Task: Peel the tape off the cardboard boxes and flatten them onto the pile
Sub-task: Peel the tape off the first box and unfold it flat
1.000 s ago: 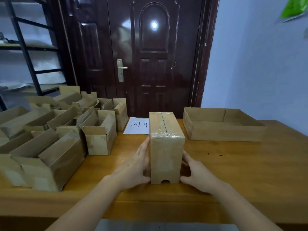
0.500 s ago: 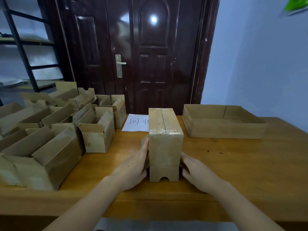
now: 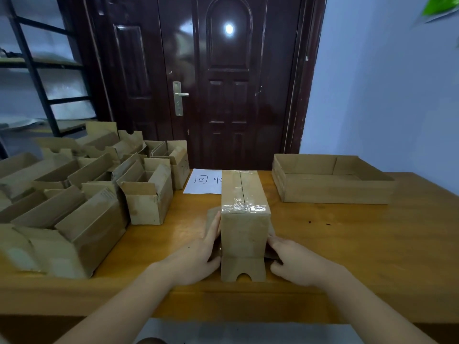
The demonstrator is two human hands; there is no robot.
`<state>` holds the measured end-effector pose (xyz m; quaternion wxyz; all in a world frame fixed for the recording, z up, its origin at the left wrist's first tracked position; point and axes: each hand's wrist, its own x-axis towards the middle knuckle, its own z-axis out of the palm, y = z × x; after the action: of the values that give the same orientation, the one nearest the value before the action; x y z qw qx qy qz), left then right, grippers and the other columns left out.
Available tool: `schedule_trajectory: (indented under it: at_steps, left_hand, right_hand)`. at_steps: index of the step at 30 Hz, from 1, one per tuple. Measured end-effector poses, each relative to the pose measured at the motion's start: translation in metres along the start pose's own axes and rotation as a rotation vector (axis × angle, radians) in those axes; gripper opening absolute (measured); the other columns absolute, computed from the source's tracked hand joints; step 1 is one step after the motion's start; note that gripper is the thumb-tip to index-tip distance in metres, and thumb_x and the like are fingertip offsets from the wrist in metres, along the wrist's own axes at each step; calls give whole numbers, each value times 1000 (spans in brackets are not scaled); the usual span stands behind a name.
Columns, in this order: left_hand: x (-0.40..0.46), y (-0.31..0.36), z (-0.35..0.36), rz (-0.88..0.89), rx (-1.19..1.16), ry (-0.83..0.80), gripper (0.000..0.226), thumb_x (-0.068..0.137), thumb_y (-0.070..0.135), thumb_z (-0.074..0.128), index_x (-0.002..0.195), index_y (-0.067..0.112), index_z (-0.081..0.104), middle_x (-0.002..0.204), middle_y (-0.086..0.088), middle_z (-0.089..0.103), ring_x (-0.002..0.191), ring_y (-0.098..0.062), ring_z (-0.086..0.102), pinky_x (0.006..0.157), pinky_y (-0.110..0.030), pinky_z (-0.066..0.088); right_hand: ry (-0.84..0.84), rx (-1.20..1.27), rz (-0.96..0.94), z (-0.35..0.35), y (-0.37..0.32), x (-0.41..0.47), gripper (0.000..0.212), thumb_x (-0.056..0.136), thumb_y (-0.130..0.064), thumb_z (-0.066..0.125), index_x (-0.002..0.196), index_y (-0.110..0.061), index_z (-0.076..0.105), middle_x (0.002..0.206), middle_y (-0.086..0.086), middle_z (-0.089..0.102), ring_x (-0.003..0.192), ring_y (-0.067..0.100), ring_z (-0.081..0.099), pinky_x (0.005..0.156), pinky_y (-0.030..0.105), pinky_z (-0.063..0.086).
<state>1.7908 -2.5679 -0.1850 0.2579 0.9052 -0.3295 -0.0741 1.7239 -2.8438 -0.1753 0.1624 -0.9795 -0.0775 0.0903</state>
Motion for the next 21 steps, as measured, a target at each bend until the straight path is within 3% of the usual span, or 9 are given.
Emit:
schedule_trajectory:
  at_steps: [2, 4, 7, 10, 12, 14, 16, 19, 21]
  left_hand:
    - [-3, 6, -5, 4, -13, -26, 108, 101, 36, 57, 141, 57, -41, 152, -5, 52, 122, -24, 62, 104, -45, 53]
    - [-6, 11, -8, -4, -2, -31, 107, 101, 39, 56, 140, 57, -42, 152, 0, 51, 119, -20, 63, 102, -41, 53]
    - [-8, 13, -8, -16, 20, -35, 108, 100, 39, 56, 140, 55, -43, 143, -2, 59, 107, -18, 67, 95, -41, 56]
    - [-7, 13, -8, -14, 27, -25, 110, 99, 38, 59, 140, 56, -41, 128, -5, 67, 95, -16, 69, 88, -42, 59]
    - [-7, 14, -11, -31, 51, -6, 108, 98, 44, 60, 145, 55, -36, 137, -3, 62, 108, -16, 66, 94, -42, 57]
    - [-6, 18, -16, -42, 120, 126, 105, 94, 53, 64, 155, 49, -22, 161, 5, 38, 136, -13, 50, 111, -40, 48]
    - [-5, 26, -25, 12, 168, 354, 103, 91, 55, 69, 162, 37, -3, 169, 12, 15, 152, -8, 24, 122, -34, 29]
    - [5, 41, -38, 291, 442, 533, 85, 91, 63, 62, 160, 28, 27, 167, 6, 25, 153, -12, 23, 122, -29, 13]
    - [12, 46, -40, 371, 574, 481, 71, 92, 63, 59, 152, 27, 45, 158, 4, 45, 147, -16, 38, 122, -32, 20]
  right_hand:
    - [-69, 77, 7, -10, -2, -1, 85, 93, -38, 55, 162, -37, 4, 162, -5, 33, 123, 11, 55, 101, 31, 52]
    - [-31, 154, -11, -19, -6, -3, 97, 86, -51, 64, 159, -47, -1, 156, -8, 40, 123, 10, 55, 102, 32, 52]
    - [296, 268, -87, -35, -20, -4, 113, 79, -66, 72, 155, -53, -11, 165, -20, 18, 146, 5, 29, 117, 36, 34]
    - [515, 34, -238, -48, -36, -3, 93, 88, -64, 65, 159, -47, 7, 167, -24, 6, 150, -2, 10, 116, 32, 24]
    - [522, -147, -307, -50, -43, 0, 76, 94, -59, 58, 159, -40, 24, 167, -18, 16, 151, -2, 5, 123, 33, 21]
    - [523, -173, -311, -47, -40, 5, 66, 97, -51, 57, 156, -34, 34, 164, -14, 29, 150, -3, 8, 124, 32, 24]
    - [544, -172, -322, -43, -37, 10, 61, 98, -45, 59, 154, -30, 40, 161, -11, 36, 150, 1, 17, 122, 27, 23]
    - [571, -178, -342, -38, -34, 14, 59, 97, -41, 63, 151, -26, 46, 158, -6, 42, 150, 8, 27, 118, 22, 20]
    - [578, -163, -329, -37, -34, 15, 58, 97, -40, 62, 151, -25, 47, 158, -6, 43, 150, 9, 29, 117, 21, 20]
